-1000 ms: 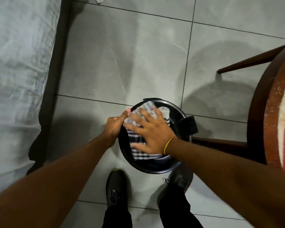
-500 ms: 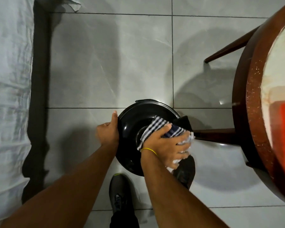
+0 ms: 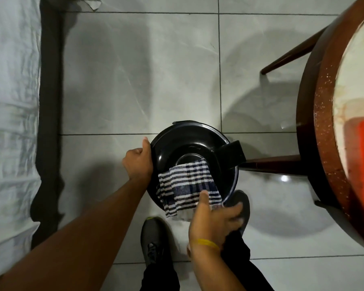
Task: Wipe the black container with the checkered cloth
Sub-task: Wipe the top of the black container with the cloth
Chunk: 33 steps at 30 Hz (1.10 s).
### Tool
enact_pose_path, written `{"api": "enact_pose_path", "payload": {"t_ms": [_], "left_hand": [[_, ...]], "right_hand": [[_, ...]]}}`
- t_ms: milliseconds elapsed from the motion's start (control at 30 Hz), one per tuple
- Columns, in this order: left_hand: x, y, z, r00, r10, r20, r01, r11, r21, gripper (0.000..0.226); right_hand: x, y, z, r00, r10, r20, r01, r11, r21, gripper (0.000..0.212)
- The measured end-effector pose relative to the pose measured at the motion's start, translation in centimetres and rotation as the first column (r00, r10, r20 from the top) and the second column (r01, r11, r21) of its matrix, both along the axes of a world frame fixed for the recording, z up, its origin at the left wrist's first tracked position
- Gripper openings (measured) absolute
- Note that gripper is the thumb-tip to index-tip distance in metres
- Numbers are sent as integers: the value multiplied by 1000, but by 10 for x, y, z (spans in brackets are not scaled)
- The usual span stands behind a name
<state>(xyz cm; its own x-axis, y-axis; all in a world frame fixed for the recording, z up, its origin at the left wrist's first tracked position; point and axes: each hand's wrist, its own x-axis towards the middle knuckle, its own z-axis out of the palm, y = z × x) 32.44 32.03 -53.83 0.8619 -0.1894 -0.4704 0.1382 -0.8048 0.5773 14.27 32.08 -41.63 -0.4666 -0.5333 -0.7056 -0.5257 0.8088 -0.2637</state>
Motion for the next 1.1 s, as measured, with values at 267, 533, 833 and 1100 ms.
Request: {"api": "enact_pose_path", "payload": {"t_ms": [267, 533, 833, 1100], "left_hand": [[1, 1, -4, 999, -45, 3, 45, 999, -10, 76], [4, 7, -7, 979, -200, 47, 202, 977, -60, 78], [8, 7, -5, 923, -334, 191, 338, 941, 16, 65], [6, 5, -9, 941, -267, 207, 267, 963, 30, 78]], "right_hand": [[-49, -28, -56, -364, 866, -342, -844, -462, -272, 74], [-38, -39, -90, -381, 815, -436, -766, -542, -345, 77], [50, -56, -85, -44, 919, -391, -890, -214, -403, 68], [64, -86, -85, 153, 898, -413, -910, -36, -414, 64]]}}
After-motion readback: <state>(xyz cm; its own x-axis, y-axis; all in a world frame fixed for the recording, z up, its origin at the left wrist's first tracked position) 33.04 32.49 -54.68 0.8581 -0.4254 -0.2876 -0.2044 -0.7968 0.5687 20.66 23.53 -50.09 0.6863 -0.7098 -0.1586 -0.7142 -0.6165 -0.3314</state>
